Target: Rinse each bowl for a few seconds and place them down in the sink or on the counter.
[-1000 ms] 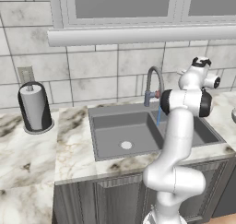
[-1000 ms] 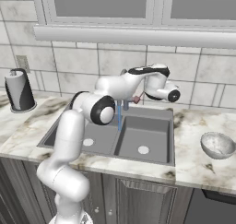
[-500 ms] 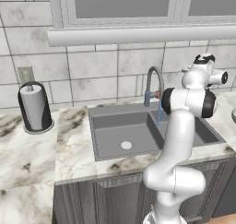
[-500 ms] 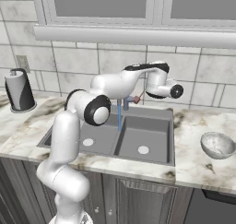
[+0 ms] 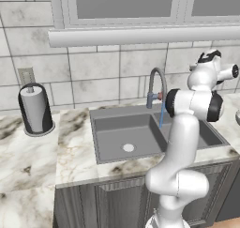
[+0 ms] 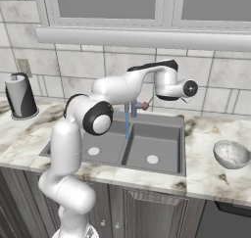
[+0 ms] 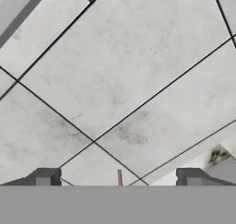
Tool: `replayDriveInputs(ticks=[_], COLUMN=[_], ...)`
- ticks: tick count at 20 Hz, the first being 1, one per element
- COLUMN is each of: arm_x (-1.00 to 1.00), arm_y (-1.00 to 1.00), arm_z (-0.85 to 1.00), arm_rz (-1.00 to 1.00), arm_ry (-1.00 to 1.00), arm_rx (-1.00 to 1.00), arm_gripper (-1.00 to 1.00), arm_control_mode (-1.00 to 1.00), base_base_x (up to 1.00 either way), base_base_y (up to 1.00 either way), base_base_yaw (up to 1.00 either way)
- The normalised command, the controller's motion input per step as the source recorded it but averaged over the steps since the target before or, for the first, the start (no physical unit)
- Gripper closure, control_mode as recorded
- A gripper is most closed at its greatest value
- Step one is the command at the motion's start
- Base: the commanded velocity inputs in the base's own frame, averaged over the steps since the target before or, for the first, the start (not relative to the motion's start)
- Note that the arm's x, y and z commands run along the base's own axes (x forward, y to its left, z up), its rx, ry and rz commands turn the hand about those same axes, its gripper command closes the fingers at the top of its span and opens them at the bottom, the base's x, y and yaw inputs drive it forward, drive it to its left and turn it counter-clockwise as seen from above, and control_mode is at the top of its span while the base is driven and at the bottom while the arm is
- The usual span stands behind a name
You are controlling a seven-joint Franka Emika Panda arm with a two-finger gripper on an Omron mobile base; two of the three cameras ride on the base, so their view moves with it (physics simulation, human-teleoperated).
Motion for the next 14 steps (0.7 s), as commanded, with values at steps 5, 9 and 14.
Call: replayDriveInputs(ticks=[5,9,14], arm_x=[-0.32,-0.36,-0.42], arm_y=[-0.07,-0.14,-0.08], arm_z=[0.14,0.12,0.02], arm_rz=[-0.04,-0.03,-0.02], arm_ry=[0.12,0.04,0.01], arm_rx=[0.07,0.0,-0.03], arm_gripper=[-1.0,-1.0,-1.0], arm_control_mode=[-1.0,-1.0,-1.0], base_base_x=[0.0,0.0,0.0], base_base_y=[0.0,0.0,0.0], base_base_yaw=[0.0,0.0,0.0])
